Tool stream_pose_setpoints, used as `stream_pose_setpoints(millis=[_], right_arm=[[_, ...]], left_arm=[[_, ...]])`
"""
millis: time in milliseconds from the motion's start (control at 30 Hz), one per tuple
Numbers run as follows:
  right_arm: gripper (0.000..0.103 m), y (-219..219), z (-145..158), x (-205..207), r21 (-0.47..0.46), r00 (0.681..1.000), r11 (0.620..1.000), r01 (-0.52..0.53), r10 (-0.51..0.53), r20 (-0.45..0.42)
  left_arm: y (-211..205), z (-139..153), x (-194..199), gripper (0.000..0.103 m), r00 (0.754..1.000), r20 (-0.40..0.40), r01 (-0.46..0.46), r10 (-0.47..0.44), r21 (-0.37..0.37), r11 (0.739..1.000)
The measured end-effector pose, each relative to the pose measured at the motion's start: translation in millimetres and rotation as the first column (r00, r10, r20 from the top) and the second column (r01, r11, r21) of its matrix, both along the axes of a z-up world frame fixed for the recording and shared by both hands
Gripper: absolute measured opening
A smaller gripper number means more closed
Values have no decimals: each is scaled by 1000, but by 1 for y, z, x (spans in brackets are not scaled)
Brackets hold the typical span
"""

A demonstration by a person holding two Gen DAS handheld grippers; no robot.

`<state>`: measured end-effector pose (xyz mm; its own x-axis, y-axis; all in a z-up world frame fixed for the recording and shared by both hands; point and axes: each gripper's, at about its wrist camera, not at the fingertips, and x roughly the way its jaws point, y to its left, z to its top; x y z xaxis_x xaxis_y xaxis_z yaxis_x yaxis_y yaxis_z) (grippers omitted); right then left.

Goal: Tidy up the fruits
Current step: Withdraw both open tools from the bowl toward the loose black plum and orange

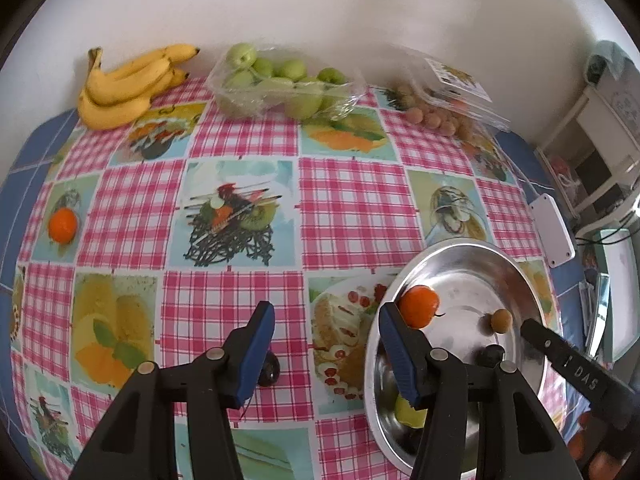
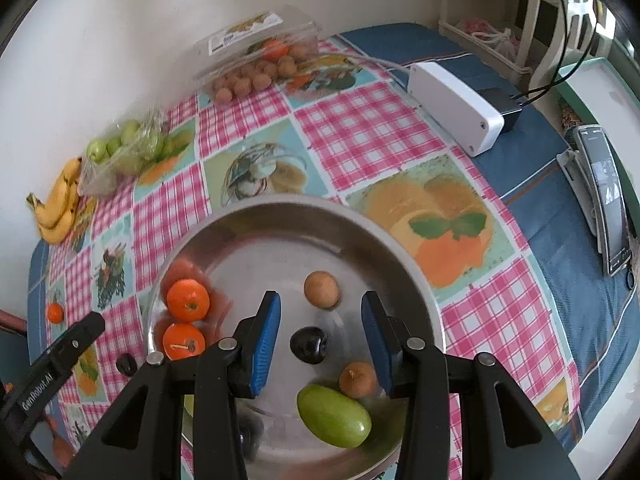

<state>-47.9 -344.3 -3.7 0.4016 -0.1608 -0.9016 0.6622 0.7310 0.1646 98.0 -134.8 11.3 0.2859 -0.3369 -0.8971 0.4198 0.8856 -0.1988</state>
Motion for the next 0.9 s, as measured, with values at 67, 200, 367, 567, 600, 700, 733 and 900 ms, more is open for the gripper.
stream_pose_setpoints(millis=[67, 200, 367, 567, 600, 700, 733, 900], right_arm=[[43, 3, -4, 2, 2, 1000, 1000, -7, 7, -12], [44, 9, -11, 7, -1, 999, 1000, -25, 25, -47], [55, 14, -19, 12, -10, 995, 999, -48, 47, -87], [69, 16, -21, 15, -29, 992, 997, -65, 61, -107], [72, 16, -21, 15, -30, 992, 997, -66, 62, -110], [75, 16, -22, 17, -32, 991, 997, -72, 68, -117], [75, 16, -22, 17, -33, 991, 997, -74, 70, -118], [87, 17, -23, 18, -33, 990, 996, -82, 78, -117]], left_arm=[[3, -3, 2, 58, 1000, -7, -14, 14, 8, 1000], [6, -10, 4, 61, 999, -25, -31, 32, 35, 999], [6, -18, 5, 71, 998, -41, -38, 41, 57, 998], [6, -24, 6, 91, 998, -28, -60, 63, 110, 992], [6, -25, 6, 93, 998, -24, -61, 64, 119, 991], [5, -26, 5, 100, 998, -10, -61, 63, 139, 988], [5, -26, 5, 101, 998, -8, -59, 61, 143, 988], [4, -29, 4, 103, 998, -2, -54, 55, 165, 985]])
